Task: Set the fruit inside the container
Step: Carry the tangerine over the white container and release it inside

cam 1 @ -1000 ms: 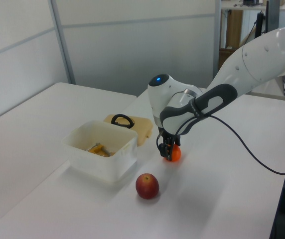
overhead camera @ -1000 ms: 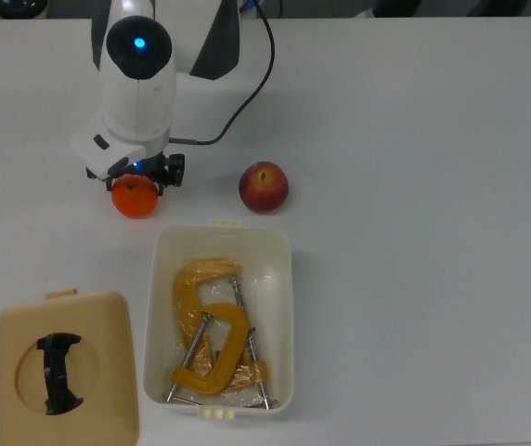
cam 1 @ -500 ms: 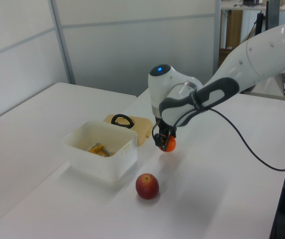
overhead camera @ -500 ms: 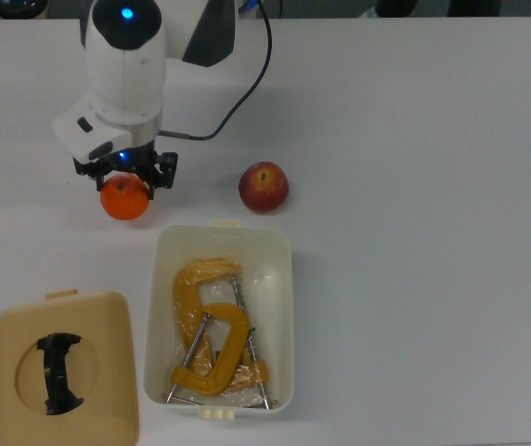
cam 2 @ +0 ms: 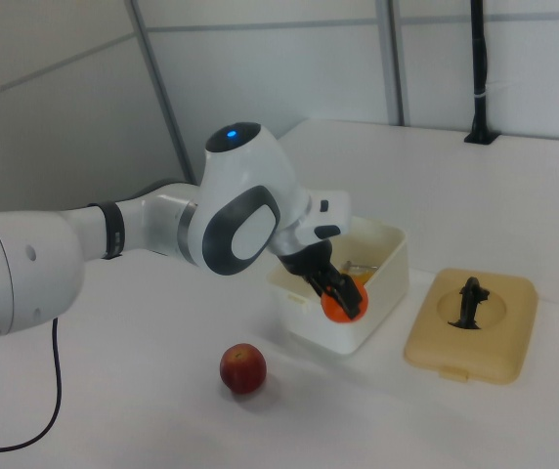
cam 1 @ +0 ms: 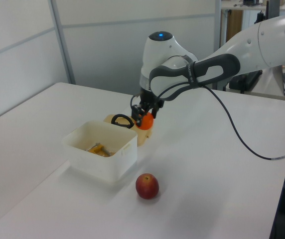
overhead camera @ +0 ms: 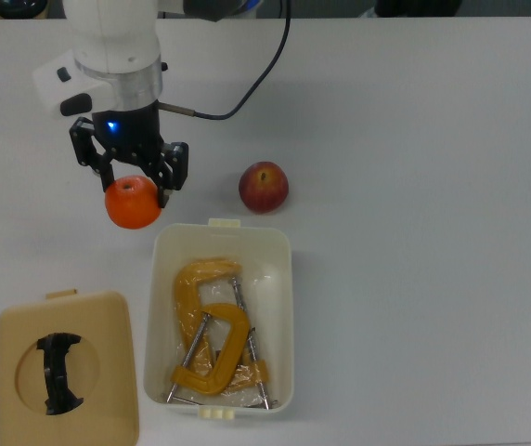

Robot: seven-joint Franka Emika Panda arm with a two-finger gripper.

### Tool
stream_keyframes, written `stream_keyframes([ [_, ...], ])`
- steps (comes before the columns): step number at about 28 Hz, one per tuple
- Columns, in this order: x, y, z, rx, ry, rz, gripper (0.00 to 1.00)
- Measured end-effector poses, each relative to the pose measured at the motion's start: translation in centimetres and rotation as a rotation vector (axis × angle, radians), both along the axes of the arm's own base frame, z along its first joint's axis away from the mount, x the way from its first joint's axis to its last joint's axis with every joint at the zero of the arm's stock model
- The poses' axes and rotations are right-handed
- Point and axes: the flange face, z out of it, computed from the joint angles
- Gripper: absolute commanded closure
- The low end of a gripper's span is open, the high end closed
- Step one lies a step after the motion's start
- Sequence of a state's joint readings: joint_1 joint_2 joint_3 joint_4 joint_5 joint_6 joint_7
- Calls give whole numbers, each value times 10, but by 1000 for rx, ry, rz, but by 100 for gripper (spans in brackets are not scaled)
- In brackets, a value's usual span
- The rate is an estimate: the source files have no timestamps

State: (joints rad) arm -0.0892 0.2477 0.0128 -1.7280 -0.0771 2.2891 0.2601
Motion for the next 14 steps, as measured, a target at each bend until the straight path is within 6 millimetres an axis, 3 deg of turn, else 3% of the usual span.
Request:
stream_keyframes([
  [5, 17, 38, 0, 45, -125, -55, 100],
  [9, 25, 66, -18, 31, -147, -75, 100],
  [10, 26, 70, -23, 23, -150, -81, 88],
  [11, 28, 72, -27, 14, -150, -87, 67],
  [12, 30, 75, -32, 5, -151, -93, 2],
  [14, 33, 76, -41, -9, -149, -105, 0],
])
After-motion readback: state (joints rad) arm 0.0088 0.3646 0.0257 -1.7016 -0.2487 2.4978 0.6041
